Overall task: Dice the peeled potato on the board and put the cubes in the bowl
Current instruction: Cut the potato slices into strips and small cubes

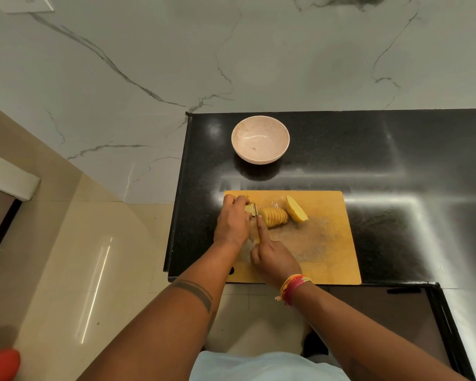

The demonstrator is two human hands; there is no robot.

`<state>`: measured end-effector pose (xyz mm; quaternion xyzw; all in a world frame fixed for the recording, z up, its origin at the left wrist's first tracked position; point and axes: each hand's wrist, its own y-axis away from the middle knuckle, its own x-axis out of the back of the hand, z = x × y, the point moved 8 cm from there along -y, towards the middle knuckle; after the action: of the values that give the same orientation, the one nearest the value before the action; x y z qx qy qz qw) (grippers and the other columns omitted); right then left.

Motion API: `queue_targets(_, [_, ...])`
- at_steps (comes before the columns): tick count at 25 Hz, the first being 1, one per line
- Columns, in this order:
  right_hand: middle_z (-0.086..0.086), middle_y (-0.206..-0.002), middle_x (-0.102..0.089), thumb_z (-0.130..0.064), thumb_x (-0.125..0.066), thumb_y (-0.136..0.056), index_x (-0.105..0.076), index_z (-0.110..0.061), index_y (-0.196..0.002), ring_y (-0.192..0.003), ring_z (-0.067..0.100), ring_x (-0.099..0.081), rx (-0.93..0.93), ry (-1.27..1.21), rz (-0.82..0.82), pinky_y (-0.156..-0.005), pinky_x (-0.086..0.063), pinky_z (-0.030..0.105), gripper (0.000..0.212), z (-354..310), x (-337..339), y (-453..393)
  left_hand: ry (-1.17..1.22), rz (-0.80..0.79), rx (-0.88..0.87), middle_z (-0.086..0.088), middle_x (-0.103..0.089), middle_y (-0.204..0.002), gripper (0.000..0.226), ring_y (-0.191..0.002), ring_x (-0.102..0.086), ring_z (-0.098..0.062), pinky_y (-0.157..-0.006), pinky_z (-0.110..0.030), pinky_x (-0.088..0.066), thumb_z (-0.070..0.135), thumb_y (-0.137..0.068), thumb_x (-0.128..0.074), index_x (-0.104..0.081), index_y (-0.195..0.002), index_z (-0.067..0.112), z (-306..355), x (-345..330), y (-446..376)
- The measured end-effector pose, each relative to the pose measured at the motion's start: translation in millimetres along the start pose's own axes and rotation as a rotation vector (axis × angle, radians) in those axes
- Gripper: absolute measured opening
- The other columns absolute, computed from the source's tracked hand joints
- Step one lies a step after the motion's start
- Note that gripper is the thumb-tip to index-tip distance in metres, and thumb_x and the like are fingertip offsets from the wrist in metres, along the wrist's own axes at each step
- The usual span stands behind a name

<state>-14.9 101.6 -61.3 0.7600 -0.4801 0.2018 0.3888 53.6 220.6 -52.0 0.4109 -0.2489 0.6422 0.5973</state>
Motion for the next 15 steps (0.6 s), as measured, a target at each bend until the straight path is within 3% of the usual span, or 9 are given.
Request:
queue_targets(4, [-0.002,-0.066,-0.057,-0.020,-0.042,-0.100,0.006,-0.023,-0.163,-0.055,0.016,-0.054,0.039,0.003,0.052,-0.050,-0.040,0.030,0.079,-5.9,11.0,6.6,0.064,0.044,0.005,0.000,-0.042,-0.134,0.031,-0.107,-0.056,-0.017,-0.092,-0.033,-0.055,0.017,-0.100,-0.060,-0.058,-0.130,0.022,3.7,5.2,-3.0])
queue_targets(8, [-0.005,-0.061,-0.056,-0.019,-0.043,-0.100,0.001,-0.024,-0.163,-0.050,0.013,-0.051,0.044,-0.012,0.130,-0.045,-0.034,0.026,0.078,4.5,22.2,26.5,0.051,0.089,-0.136,0.004,-0.048,-0.122,0.026,-0.108,-0.053,-0.014,-0.088,-0.032,-0.055,0.028,-0.099,-0.062,-0.063,-0.124,0.023,16.5,3.5,8.1])
queue_targets(11, [-0.006,-0.062,-0.055,-0.018,-0.044,-0.100,0.000,-0.023,-0.164,-0.051,0.012,-0.051,0.029,-0.019,0.158,-0.045,-0.034,0.027,0.077,16.2,28.4,31.2,0.085,0.012,-0.237,0.006,-0.049,-0.117,0.033,-0.108,-0.052,-0.011,-0.090,-0.029,-0.053,0.035,-0.097,-0.065,-0.064,-0.128,0.025,26.9,-7.0,14.9])
queue_targets(15, [-0.005,-0.062,-0.056,-0.019,-0.043,-0.100,0.001,-0.024,-0.163,-0.051,0.013,-0.051,0.042,-0.020,0.153,-0.045,-0.035,0.028,0.077,19.4,29.2,34.5,0.106,-0.032,-0.207,0.007,-0.050,-0.117,0.030,-0.106,-0.056,-0.013,-0.089,-0.033,-0.056,0.033,-0.096,-0.067,-0.063,-0.125,0.028,27.6,-14.6,15.9])
